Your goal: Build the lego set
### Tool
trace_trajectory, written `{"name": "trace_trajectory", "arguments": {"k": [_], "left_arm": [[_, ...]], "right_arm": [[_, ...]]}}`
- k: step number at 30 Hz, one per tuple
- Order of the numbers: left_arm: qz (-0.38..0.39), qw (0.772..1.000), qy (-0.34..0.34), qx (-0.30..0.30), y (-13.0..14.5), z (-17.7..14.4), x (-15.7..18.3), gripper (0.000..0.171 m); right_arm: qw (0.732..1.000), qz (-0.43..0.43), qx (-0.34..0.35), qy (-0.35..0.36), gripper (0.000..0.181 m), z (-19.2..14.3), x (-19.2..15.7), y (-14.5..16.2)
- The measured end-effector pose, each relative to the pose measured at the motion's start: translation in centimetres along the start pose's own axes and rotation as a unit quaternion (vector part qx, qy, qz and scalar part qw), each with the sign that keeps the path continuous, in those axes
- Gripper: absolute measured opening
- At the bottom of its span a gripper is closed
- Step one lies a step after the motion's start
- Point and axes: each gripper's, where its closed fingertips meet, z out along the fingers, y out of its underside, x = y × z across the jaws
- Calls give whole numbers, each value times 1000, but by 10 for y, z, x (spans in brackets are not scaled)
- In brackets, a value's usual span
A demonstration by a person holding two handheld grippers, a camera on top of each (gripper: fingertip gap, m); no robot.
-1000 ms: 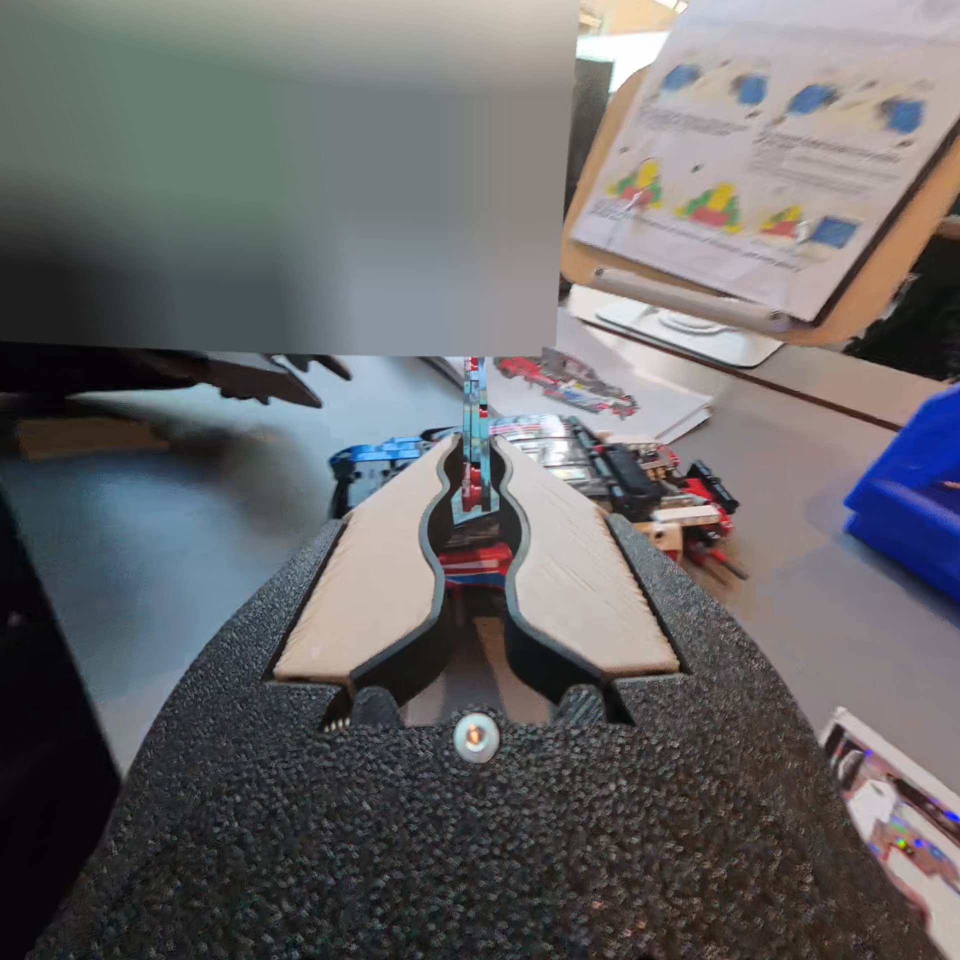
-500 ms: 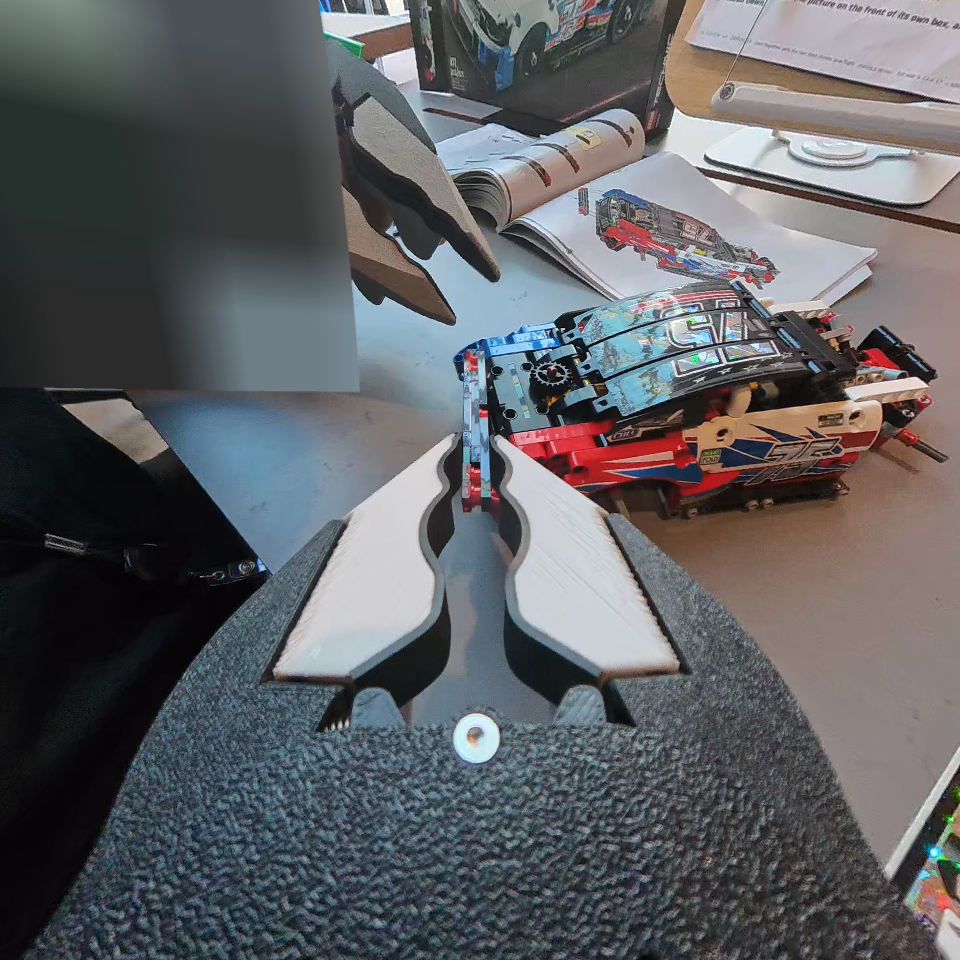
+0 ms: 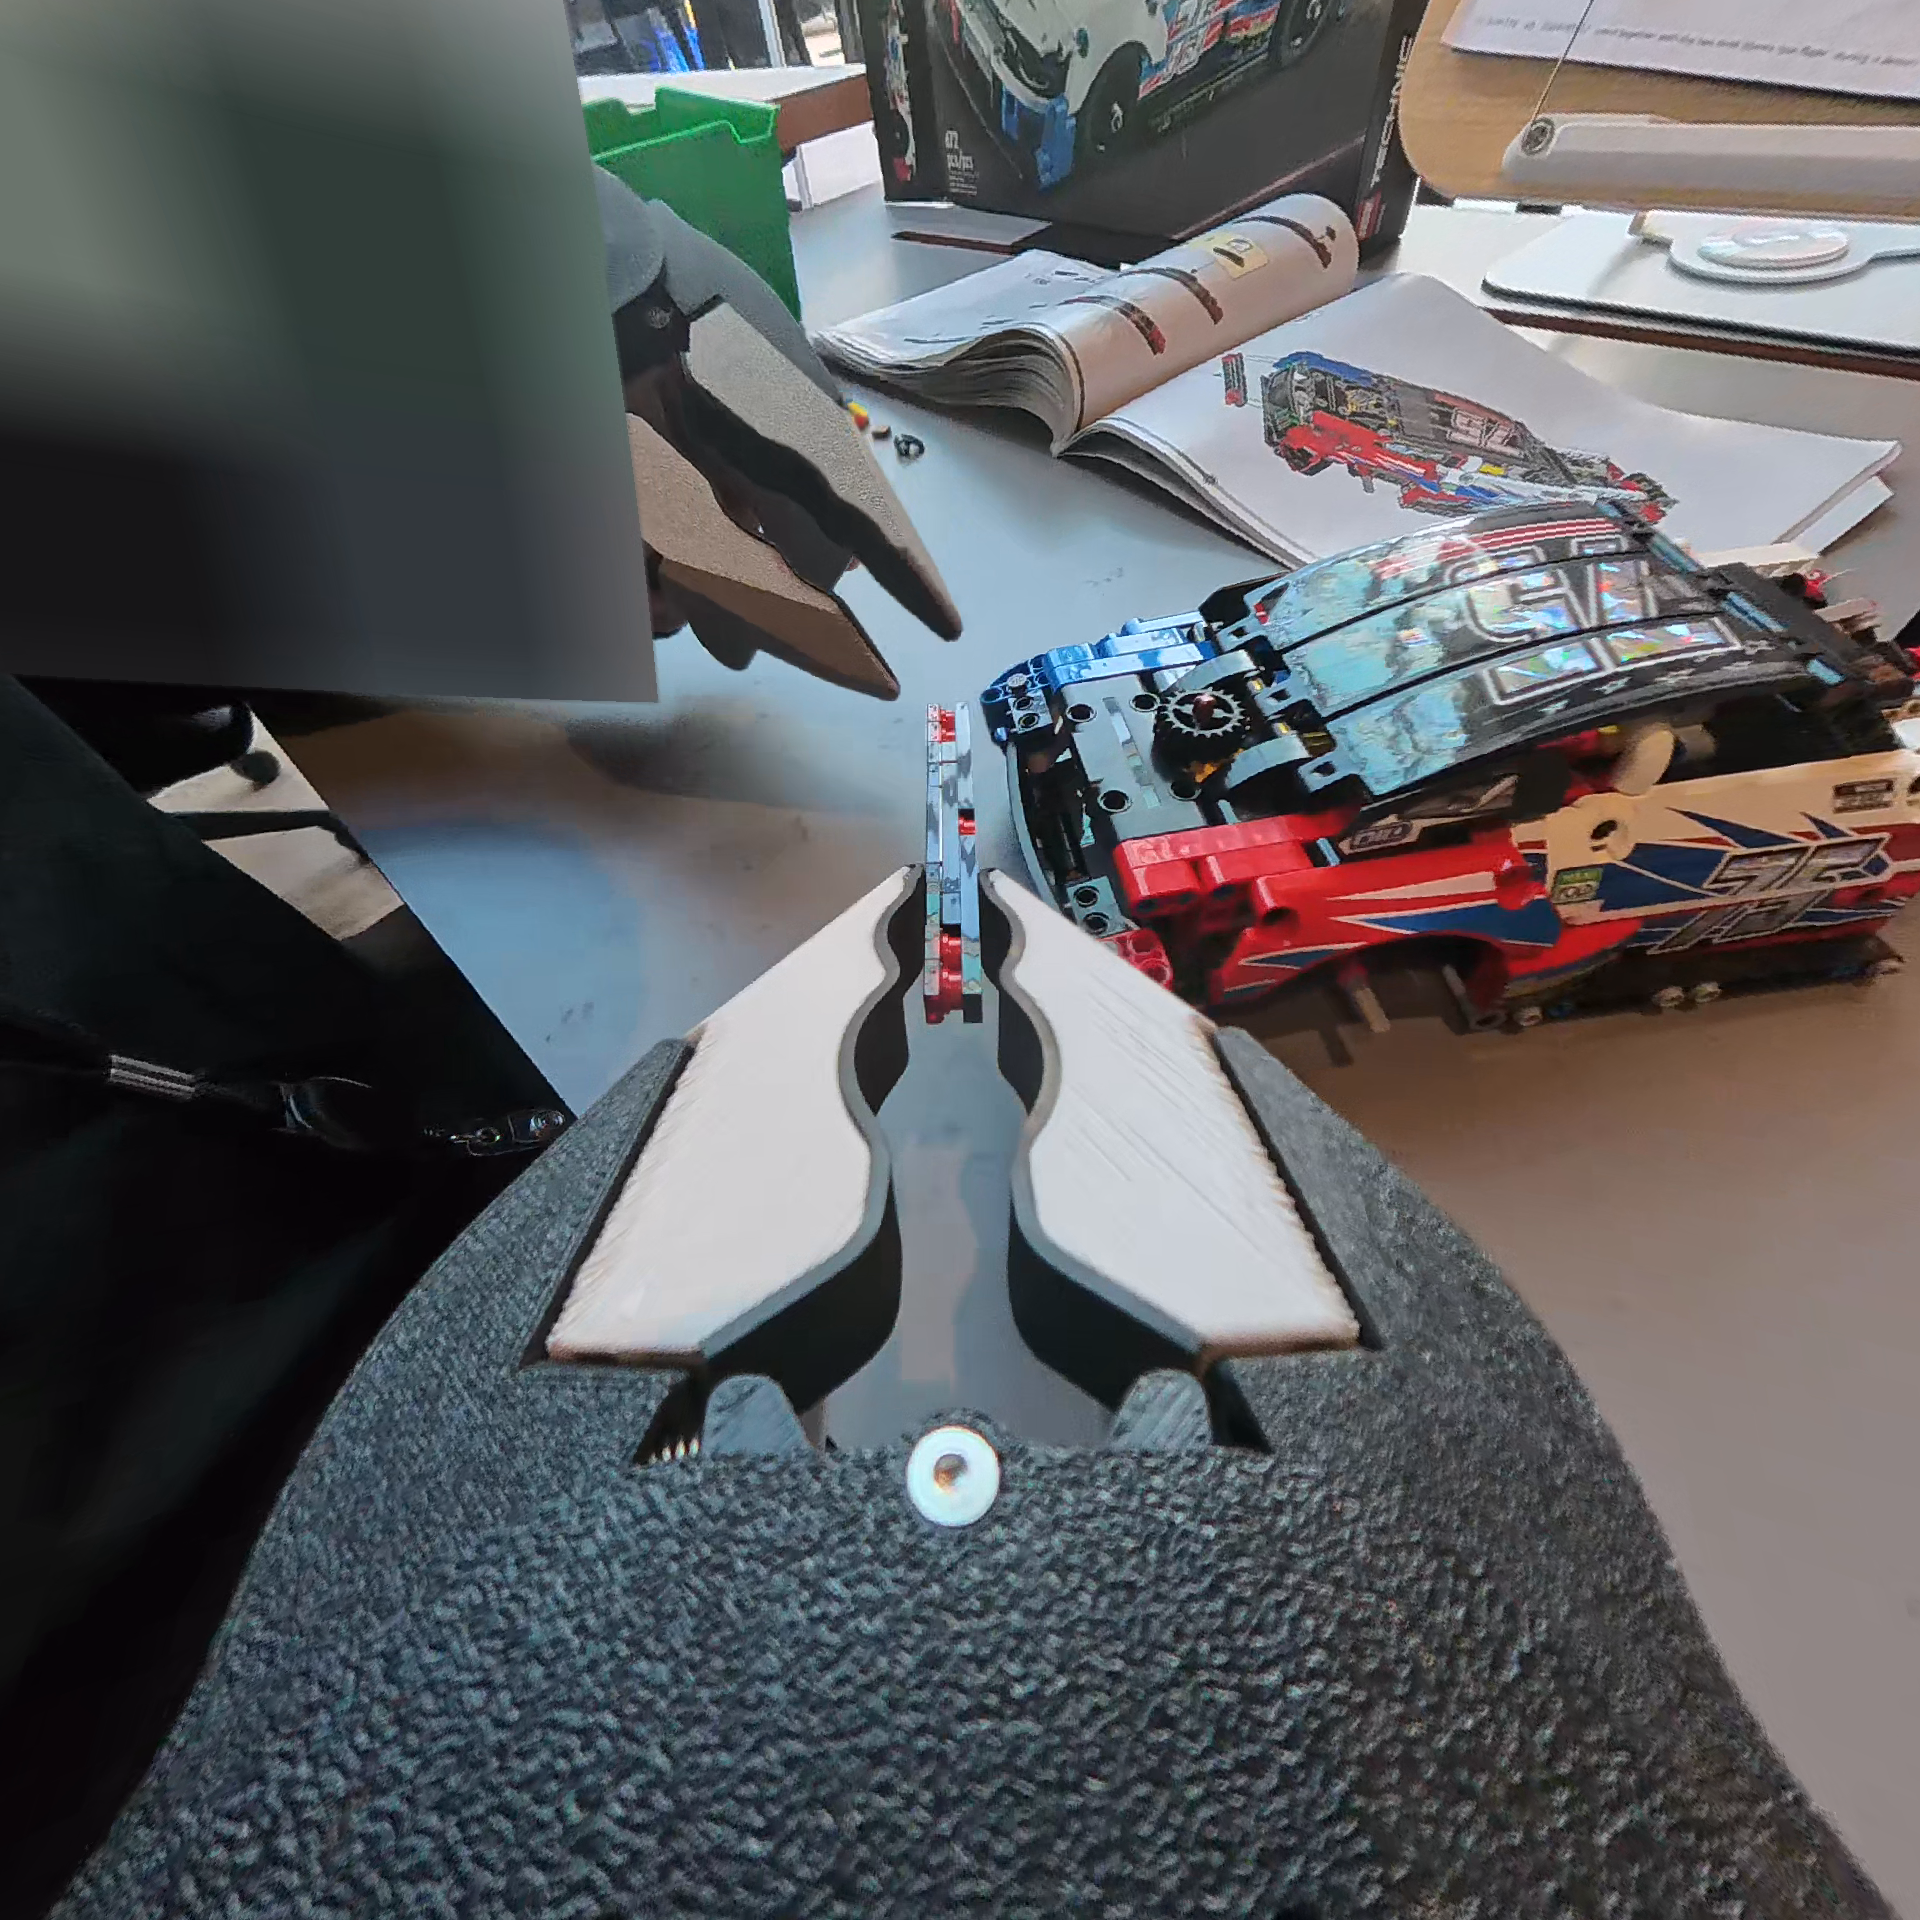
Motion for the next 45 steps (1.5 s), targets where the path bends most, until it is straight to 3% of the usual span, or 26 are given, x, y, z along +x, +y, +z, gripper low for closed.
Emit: {"name": "trace_trajectory", "arguments": {"k": [4, 13, 17, 21, 24, 27, 37, 41, 45], "left_arm": [[-7, 1000, 26, 7, -2, 3, 9, 6], [-4, 999, -30, -21, 9, 8, 2, 20], [4, 1000, 1, 11, 1, 0, 13, 17], [86, 995, 30, 45, -18, -5, 36, 12], [196, 980, 20, 7, -22, 9, 47, 20], [254, 967, 23, -25, -19, 25, 48, 17], [245, 964, 84, -64, -15, 36, 50, 10], [270, 957, 50, -95, -12, 36, 38, 9], [293, 948, 28, -121, -6, 37, 29, 9]], "right_arm": [[1000, 13, -15, -3, 9, 7, -2, 4], [1000, 18, -5, 9, 9, 9, -6, 8], [999, -21, -15, 26, 8, 11, -10, 14], [999, -40, -9, 29, 8, 13, -14, 12], [998, -59, -11, 27, 8, 16, -15, 9], [996, -89, -15, 26, 8, 18, -15, 8], [996, -89, -15, 16, 8, 19, -11, 9], [993, -98, -46, 38, 17, 18, -2, 15], [974, -186, -82, 97, 20, 9, 9, 20]]}}
